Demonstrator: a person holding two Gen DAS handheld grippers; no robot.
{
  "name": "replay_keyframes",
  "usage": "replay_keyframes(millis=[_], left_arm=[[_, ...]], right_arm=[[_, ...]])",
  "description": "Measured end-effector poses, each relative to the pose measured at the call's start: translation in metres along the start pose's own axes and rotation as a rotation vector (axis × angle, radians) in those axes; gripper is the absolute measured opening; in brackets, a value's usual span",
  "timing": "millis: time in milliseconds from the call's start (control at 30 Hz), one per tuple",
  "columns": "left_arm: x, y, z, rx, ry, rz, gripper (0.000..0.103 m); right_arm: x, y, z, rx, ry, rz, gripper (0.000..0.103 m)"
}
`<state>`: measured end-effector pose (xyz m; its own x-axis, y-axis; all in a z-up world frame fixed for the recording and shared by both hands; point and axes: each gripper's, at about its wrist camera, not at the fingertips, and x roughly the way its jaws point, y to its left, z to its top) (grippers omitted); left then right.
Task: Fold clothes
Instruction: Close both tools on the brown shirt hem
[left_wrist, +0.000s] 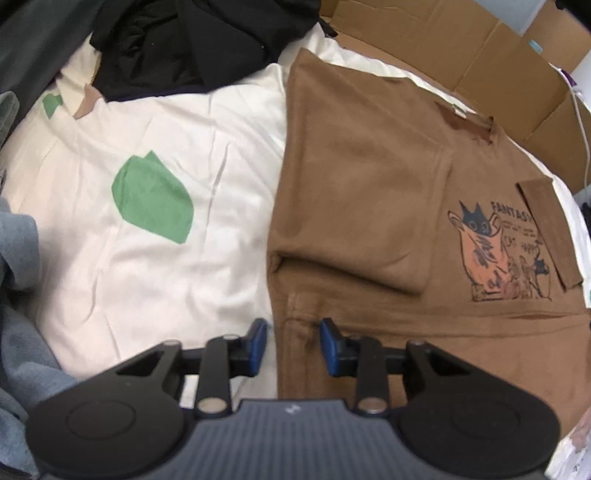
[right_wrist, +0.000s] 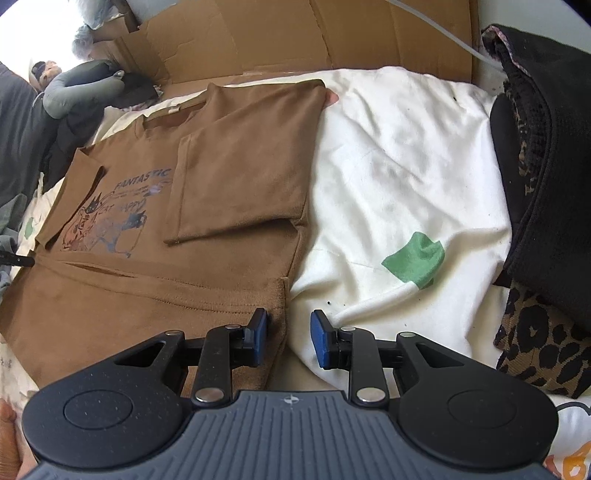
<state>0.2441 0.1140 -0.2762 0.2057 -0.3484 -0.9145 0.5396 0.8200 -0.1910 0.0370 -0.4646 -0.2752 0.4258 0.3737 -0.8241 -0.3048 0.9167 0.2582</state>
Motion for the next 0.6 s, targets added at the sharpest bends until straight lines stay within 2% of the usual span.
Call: replay_keyframes(millis=[133, 400, 600], left_arm=[[-0.005, -0.011, -0.003, 0.057, -0.022, 0.023, 0.015], [-0.018, -0.024, -0.003, 0.135, -0.058, 0.049, 0.013], [-0.026, -0.029, -0.009, 0.150, -0.075, 0.083, 0.010]], right_arm=[[-0.001, 0.004, -0.001, -0.028, -0.004, -0.011, 0.030], [-0.003, 0.011, 0.003, -0.074, -0.036, -0.047, 0.030], [0.002, 0.012, 0.004, -0.099, -0.020, -0.017, 0.030]])
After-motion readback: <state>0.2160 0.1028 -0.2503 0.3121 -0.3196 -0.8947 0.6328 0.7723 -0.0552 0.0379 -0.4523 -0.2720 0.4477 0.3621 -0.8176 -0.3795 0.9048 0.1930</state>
